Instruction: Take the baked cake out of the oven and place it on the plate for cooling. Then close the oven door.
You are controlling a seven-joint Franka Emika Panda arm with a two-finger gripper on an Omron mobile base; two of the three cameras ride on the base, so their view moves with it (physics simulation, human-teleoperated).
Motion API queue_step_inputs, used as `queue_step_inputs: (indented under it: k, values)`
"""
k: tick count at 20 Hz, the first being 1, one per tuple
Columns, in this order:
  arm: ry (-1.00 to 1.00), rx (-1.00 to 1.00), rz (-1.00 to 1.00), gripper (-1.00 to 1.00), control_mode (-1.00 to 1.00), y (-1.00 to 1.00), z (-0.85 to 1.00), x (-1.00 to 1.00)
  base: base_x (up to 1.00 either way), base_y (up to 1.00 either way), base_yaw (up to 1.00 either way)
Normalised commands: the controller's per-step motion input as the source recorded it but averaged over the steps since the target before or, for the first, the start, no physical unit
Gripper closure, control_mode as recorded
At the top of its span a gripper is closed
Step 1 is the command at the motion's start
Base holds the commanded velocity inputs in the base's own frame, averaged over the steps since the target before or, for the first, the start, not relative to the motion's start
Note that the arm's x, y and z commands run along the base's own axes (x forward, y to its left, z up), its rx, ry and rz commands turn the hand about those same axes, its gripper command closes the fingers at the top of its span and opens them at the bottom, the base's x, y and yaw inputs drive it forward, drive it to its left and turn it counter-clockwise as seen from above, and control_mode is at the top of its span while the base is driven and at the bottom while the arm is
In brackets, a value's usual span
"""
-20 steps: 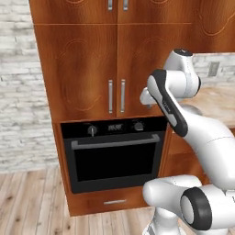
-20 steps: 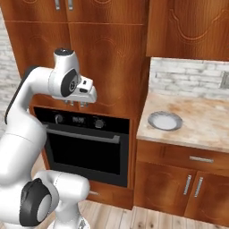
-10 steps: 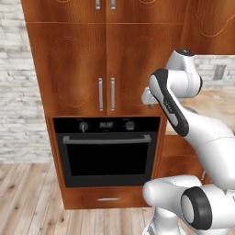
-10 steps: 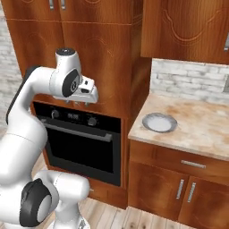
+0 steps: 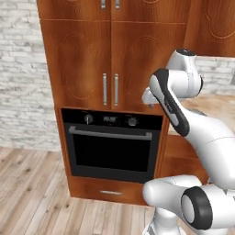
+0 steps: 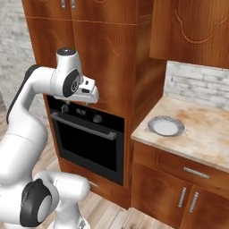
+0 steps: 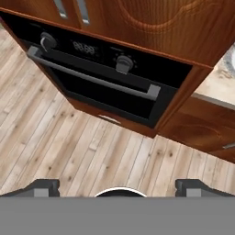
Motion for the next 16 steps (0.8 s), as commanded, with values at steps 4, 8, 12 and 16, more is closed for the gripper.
queue_step_inputs:
  k: [4,8,12,16]
  values:
    - [0.0,0.0,0.0,-1.0,1.0,0.0,0.0,0.0,-0.31,-0.55,0.24]
    - [0.0,0.0,0.0,-1.0,1.0,0.0,0.0,0.0,-0.37,-0.52,0.09]
    - [0.0,0.0,0.0,-1.0,1.0,0.0,0.0,0.0,-0.29,-0.25,0.1]
    - [0.0,0.0,0.0,-1.0,1.0,0.0,0.0,0.0,-0.18,-0.28,0.34]
